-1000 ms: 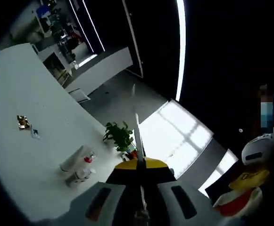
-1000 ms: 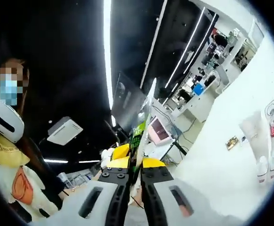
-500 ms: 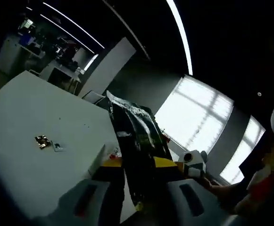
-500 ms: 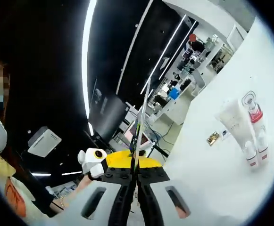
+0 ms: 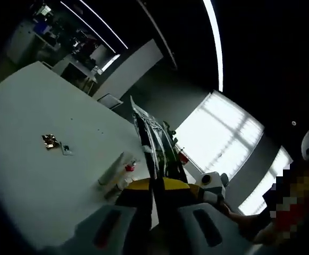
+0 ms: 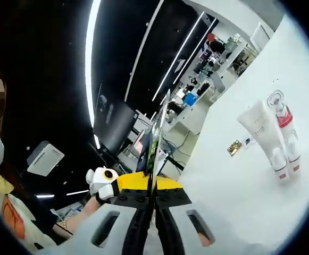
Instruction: Arrange the skincare products in the storage area until every visible bottle or jar stands upright without overlapping.
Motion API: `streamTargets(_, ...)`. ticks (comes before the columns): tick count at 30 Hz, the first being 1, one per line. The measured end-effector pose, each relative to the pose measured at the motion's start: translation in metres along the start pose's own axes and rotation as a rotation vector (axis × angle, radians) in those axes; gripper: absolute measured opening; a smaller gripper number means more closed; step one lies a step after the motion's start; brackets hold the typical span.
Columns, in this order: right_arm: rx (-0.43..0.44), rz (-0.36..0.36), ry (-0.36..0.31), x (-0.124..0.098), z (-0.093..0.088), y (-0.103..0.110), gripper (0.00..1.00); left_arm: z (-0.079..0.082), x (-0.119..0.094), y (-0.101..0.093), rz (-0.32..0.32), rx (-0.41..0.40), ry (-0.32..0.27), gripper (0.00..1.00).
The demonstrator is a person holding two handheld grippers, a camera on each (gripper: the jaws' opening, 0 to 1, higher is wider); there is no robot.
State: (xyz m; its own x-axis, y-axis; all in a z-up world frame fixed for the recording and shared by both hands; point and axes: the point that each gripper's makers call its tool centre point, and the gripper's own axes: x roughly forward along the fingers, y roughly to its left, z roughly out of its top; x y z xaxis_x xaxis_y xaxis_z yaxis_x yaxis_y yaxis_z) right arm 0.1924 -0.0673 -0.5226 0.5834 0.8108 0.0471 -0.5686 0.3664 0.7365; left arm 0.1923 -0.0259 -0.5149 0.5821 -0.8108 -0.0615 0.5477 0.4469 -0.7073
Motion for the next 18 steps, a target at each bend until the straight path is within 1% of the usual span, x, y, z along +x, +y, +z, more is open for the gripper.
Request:
streamTargets(5, -0.014, -0.042, 0.008, 0.005, -0.003, -0.007, 0.01, 0.001, 0.001, 0.0, 0.01, 0.005, 0.013, 0.0)
streamTargets(6, -0.013, -0.05, 0.007, 0.006, -0.003, -0.008, 0.01, 0.002, 0.001, 0.0, 0.004, 0.013, 0.007, 0.0)
streamTargets(7, -0.008, -0.054, 0.001, 0.007, -0.002, -0.009, 0.01, 0.003, 0.002, 0.002, 0.013, 0.018, 0.001, 0.0)
streamTargets(9, 0.0, -0.06, -0.001, 0.008, -0.002, -0.011, 0.01, 0.004, 0.002, 0.008, 0.017, 0.01, 0.002, 0.0)
streamTargets(11, 0.007, -0.059, -0.003, 0.009, -0.003, -0.011, 0.01, 0.004, 0.002, 0.011, 0.016, -0.019, 0.001, 0.0)
streamTargets(14, 0.007, -0.062, 0.01, 0.01, -0.004, -0.012, 0.01, 0.003, 0.003, 0.011, 0.018, -0.014, 0.005, 0.0)
streamTargets(18, 0.003, -0.065, 0.008, 0.011, -0.004, -0.015, 0.01, 0.005, 0.004, 0.019, 0.017, -0.022, 0.014, 0.0)
